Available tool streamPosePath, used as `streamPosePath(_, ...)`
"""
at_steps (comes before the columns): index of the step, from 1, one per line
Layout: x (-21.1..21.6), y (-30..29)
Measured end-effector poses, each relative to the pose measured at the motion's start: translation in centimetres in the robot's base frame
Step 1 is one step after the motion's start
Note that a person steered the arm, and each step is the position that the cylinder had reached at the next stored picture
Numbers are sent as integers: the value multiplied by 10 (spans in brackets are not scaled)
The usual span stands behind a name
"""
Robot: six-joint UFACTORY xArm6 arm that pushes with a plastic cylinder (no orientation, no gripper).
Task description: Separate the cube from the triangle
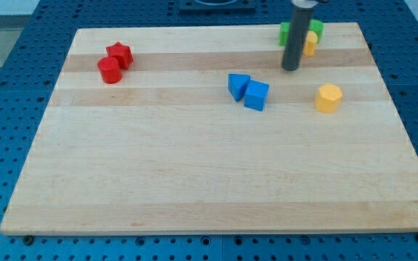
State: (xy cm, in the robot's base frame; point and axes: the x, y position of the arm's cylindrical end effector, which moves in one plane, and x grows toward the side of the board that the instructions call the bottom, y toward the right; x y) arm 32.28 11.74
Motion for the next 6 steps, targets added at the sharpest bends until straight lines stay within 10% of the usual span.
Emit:
streamPosePath(4,120,-28)
streamPosePath(6,102,45)
